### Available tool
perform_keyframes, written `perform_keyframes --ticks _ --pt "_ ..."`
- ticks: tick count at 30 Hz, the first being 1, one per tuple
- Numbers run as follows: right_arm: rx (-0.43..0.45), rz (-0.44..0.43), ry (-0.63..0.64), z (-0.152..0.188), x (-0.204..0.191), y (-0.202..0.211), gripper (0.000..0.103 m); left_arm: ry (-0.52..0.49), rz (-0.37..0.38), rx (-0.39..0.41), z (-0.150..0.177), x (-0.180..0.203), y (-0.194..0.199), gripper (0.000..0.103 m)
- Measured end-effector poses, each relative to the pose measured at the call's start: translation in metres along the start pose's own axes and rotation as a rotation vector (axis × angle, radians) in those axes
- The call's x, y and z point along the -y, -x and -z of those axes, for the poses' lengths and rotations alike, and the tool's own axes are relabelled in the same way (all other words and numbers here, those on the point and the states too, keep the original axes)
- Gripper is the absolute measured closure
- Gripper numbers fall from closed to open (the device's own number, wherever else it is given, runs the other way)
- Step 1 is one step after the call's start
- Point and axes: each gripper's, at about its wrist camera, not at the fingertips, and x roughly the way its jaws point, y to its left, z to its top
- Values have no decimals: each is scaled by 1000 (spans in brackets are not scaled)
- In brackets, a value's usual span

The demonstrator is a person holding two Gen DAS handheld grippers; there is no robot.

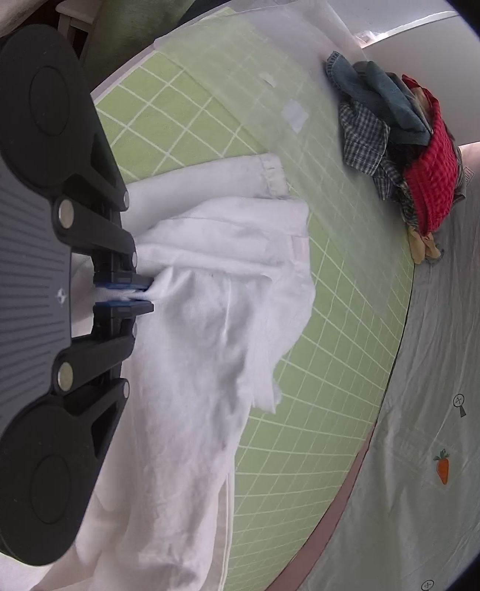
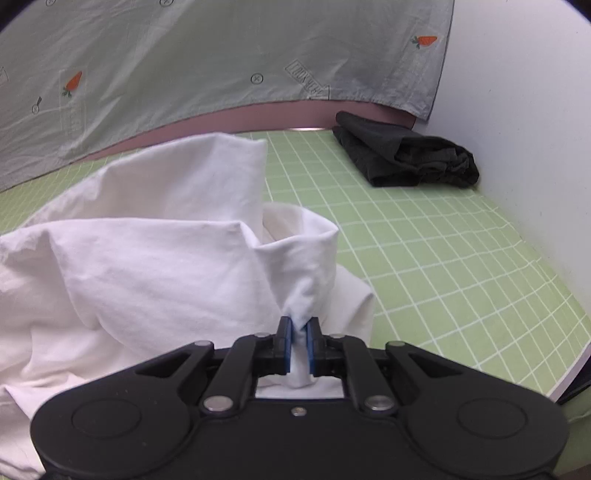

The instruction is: Fold clothes

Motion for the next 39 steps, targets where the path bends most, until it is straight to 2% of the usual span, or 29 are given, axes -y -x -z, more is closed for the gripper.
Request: perform_keyframes --ticks 2,7,9,13,17,22,25,27,31,33,35,38,39 --pt "-10 18 39 14 -6 -10 94 -14 -7 6 0 4 -7 96" --pt "17 46 28 19 -14 -38 94 0 -14 -1 -8 9 -31 97" --pt "38 83 43 18 -24 -45 94 -15 -12 1 -14 11 -38 97" --pt "62 122 20 6 -37 -58 94 22 7 -3 -41 13 -60 96" --pt "80 128 4 -23 -55 -88 94 30 15 49 -85 26 -92 96" --pt "130 87 14 -85 -91 -153 94 94 48 113 -167 44 -138 96" --pt "137 71 69 -130 -115 -187 95 115 83 198 -202 50 -124 97" --pt "184 85 80 -151 -118 -180 96 137 137 230 -209 46 -99 97" --pt "300 93 68 -164 -104 -126 98 150 179 271 -188 27 -48 97" --pt "351 115 72 -153 -100 -88 101 113 151 258 -161 17 -30 97" --pt "403 178 79 -132 -94 -48 103 66 112 240 -132 8 -12 96" --pt "228 161 45 -91 -70 -50 103 64 73 85 -85 -3 -31 95" --pt "169 155 34 -78 -62 -51 103 64 73 54 -72 -6 -36 95"
